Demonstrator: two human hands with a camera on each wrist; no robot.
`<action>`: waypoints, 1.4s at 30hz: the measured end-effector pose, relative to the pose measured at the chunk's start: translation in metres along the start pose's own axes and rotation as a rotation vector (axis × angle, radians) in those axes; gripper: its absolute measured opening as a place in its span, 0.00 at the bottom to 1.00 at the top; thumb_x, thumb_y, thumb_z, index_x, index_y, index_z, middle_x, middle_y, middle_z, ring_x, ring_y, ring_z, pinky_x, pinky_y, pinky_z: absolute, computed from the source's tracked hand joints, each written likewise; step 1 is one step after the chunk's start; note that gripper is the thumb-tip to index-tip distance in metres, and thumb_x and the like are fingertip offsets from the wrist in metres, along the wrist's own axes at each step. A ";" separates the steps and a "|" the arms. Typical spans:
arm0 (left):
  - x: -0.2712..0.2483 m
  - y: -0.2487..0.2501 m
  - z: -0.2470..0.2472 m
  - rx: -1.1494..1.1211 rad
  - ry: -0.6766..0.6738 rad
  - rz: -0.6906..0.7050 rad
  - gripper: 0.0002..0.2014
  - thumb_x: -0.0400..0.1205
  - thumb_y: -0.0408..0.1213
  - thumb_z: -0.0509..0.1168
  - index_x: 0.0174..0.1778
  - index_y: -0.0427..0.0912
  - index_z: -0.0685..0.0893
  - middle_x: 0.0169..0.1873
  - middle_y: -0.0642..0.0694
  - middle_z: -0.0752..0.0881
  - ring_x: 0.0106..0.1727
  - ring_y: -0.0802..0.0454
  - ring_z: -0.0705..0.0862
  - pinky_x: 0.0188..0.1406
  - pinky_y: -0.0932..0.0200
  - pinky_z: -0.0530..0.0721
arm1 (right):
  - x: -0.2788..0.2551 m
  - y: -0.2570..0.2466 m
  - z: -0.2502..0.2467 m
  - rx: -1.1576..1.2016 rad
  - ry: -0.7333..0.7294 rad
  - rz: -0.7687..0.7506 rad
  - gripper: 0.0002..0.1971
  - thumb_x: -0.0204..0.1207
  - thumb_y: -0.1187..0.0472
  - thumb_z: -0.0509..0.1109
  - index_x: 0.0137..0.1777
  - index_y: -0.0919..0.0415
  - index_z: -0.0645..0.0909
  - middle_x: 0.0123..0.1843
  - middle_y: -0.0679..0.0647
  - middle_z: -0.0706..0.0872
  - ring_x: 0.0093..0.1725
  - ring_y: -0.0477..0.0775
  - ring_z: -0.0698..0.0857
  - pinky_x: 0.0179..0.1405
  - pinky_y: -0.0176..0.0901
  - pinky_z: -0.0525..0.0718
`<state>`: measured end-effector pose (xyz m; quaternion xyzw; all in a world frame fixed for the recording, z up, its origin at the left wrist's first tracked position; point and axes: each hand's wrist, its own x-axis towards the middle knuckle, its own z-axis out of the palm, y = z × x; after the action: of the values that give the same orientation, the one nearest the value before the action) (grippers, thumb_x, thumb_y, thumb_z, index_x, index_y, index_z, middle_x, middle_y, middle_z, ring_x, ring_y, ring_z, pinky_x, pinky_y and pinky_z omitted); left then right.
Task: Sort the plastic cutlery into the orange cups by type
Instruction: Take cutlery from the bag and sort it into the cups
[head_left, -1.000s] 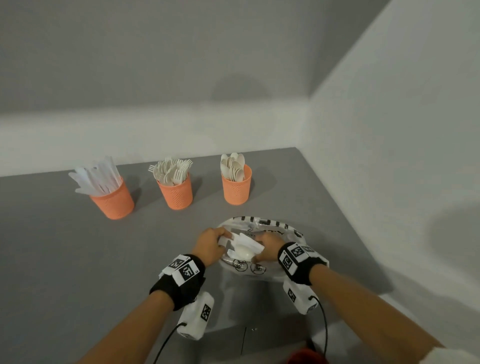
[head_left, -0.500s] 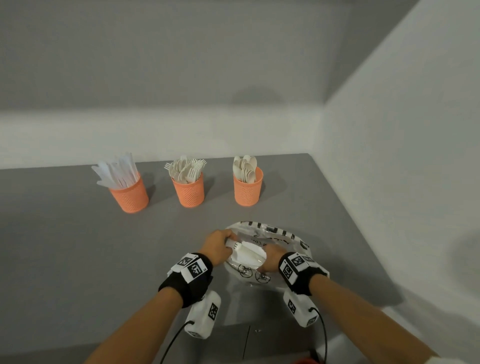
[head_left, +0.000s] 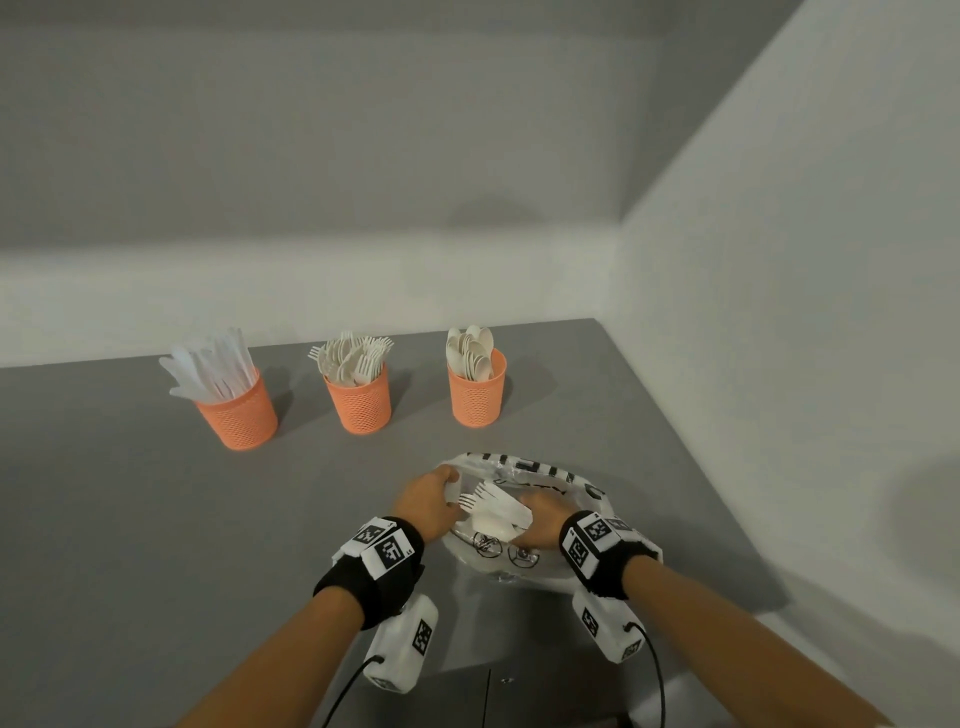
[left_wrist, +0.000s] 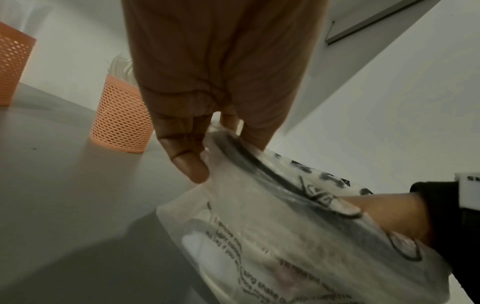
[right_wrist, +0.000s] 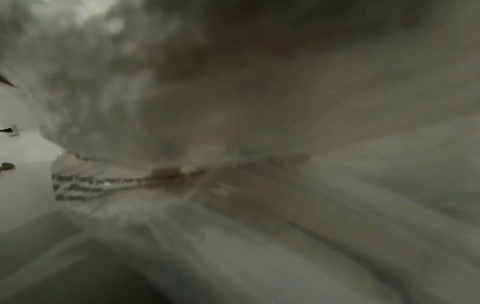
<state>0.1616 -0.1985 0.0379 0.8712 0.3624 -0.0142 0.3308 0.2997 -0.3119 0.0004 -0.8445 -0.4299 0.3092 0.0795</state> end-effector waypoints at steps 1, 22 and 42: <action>-0.001 0.000 0.001 0.013 -0.010 0.000 0.24 0.79 0.32 0.63 0.73 0.39 0.70 0.68 0.37 0.77 0.67 0.41 0.77 0.65 0.55 0.74 | -0.001 0.000 0.003 -0.019 0.019 -0.024 0.24 0.72 0.53 0.73 0.66 0.61 0.76 0.62 0.59 0.84 0.63 0.59 0.81 0.59 0.44 0.75; -0.004 0.001 0.001 0.027 -0.055 -0.014 0.23 0.80 0.32 0.62 0.72 0.38 0.68 0.65 0.34 0.78 0.62 0.37 0.80 0.55 0.52 0.81 | -0.006 -0.003 0.007 0.024 0.059 -0.082 0.24 0.72 0.59 0.73 0.68 0.62 0.76 0.66 0.60 0.82 0.67 0.60 0.79 0.65 0.46 0.76; 0.008 0.017 0.012 -0.266 -0.054 -0.060 0.27 0.82 0.29 0.58 0.78 0.42 0.60 0.68 0.34 0.75 0.33 0.47 0.84 0.26 0.62 0.86 | -0.020 -0.034 -0.059 0.776 0.437 -0.221 0.04 0.75 0.64 0.71 0.42 0.63 0.80 0.33 0.53 0.81 0.32 0.48 0.80 0.36 0.41 0.79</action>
<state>0.1816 -0.2091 0.0364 0.8077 0.3779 0.0007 0.4525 0.3022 -0.2985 0.0699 -0.7469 -0.3428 0.2516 0.5112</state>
